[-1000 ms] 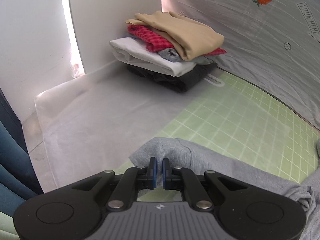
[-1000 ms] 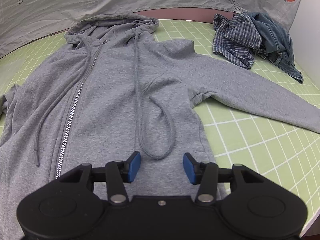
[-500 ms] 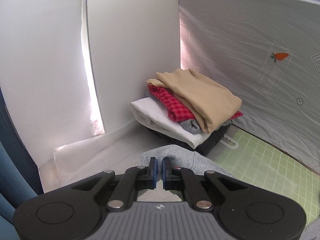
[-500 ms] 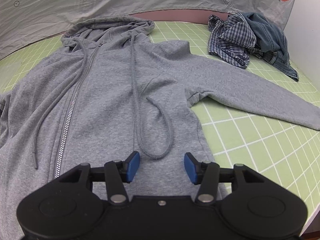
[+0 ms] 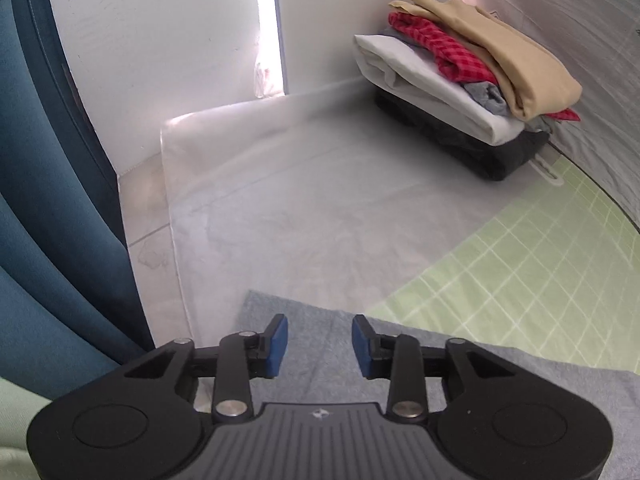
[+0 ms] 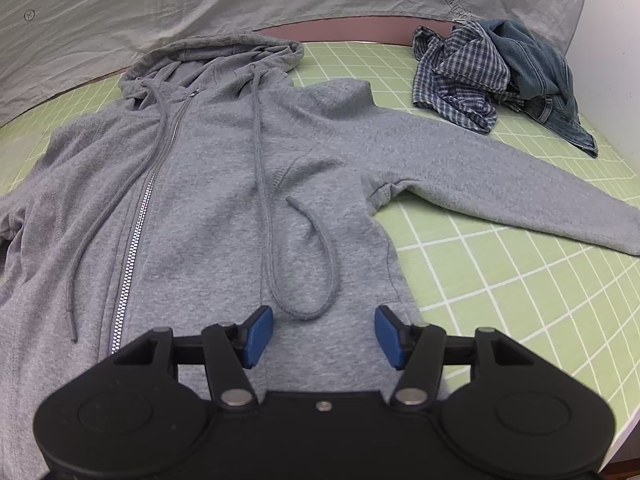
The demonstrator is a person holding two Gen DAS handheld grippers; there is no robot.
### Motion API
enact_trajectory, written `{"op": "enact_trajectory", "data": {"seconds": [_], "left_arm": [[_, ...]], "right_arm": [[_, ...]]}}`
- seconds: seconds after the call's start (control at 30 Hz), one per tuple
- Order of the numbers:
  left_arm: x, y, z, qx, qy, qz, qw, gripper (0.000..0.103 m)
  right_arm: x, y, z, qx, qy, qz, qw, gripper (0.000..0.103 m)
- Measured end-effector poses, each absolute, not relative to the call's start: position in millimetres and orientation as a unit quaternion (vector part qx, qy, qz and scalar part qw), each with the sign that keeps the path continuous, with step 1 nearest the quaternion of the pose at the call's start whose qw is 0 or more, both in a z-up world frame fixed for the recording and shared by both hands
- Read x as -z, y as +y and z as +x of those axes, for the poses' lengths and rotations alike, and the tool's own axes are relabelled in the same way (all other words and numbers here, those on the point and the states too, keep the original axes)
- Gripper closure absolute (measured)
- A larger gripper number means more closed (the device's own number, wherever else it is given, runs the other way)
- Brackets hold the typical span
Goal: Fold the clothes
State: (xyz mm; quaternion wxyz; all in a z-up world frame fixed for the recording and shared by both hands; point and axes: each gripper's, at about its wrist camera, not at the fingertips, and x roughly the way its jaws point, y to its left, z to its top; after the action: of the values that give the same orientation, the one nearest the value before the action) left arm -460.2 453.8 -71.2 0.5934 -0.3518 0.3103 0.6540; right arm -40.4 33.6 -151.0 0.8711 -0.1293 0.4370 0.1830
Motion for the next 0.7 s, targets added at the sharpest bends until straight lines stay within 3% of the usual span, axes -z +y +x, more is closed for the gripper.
{"op": "enact_trajectory", "data": {"seconds": [0.37,0.7], "left_arm": [[97,345,-319,-0.385,0.404,-0.332,0.761,0.035],[127,261,-261,-0.315,0.473,-0.318,0.759,0.034]], "right_arm": [[139,-19,-41,-0.176,0.441,-0.071,0.877,0.039],[151,-44,-40,-0.235,0.478,-0.103,0.840,0.039]]}}
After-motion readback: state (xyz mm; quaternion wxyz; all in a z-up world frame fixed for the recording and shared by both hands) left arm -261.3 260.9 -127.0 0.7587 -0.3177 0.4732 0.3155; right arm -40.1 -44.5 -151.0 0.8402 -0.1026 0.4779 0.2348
